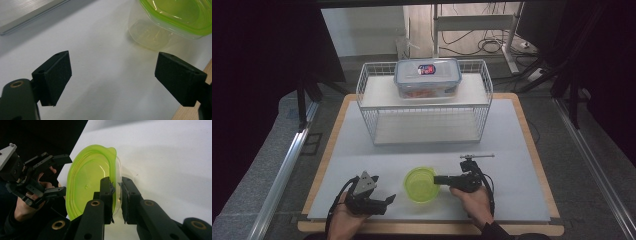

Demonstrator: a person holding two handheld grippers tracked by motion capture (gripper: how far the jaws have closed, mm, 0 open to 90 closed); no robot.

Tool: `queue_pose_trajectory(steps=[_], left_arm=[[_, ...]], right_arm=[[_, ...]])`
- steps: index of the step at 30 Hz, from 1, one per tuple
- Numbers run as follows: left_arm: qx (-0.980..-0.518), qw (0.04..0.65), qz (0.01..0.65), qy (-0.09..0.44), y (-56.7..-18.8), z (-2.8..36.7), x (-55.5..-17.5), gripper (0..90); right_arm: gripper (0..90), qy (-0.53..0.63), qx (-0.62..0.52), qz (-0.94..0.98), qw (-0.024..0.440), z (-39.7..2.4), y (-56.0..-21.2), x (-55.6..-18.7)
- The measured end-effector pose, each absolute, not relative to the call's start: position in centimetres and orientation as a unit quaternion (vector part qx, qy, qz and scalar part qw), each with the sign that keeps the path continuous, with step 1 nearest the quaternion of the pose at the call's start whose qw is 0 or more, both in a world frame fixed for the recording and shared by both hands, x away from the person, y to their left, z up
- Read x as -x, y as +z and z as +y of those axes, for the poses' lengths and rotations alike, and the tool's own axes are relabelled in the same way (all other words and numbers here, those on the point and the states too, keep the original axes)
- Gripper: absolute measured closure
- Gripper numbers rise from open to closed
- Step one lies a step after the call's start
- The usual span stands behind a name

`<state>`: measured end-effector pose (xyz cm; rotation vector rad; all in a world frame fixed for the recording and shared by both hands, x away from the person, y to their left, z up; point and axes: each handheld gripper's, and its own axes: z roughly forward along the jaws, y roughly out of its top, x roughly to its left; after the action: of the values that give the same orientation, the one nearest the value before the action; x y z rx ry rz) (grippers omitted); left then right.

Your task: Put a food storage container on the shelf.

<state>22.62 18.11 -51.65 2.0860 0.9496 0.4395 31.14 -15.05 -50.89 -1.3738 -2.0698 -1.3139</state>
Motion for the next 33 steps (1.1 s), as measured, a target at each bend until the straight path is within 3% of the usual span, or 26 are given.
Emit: queue_pose_trajectory(steps=[12, 22, 33], left_arm=[[-0.819, 0.401, 0.371, 0.173, -51.5, 18.5, -22.6, 12.7], [-0.820, 0.405, 0.362, 0.177, -51.4, 18.5, -22.5, 6.3], [-0.823, 0.399, 0.360, 0.182, -51.5, 18.6, -22.6, 4.9]], right_arm=[[81.6, -0.474, 0.473, -0.721, 0.179, -15.4, -49.6, -31.5], [81.6, -0.492, 0.462, -0.720, 0.162, -16.4, -45.8, -32.6], [81.5, -0.525, 0.449, -0.709, 0.142, -17.9, -40.5, -34.3]])
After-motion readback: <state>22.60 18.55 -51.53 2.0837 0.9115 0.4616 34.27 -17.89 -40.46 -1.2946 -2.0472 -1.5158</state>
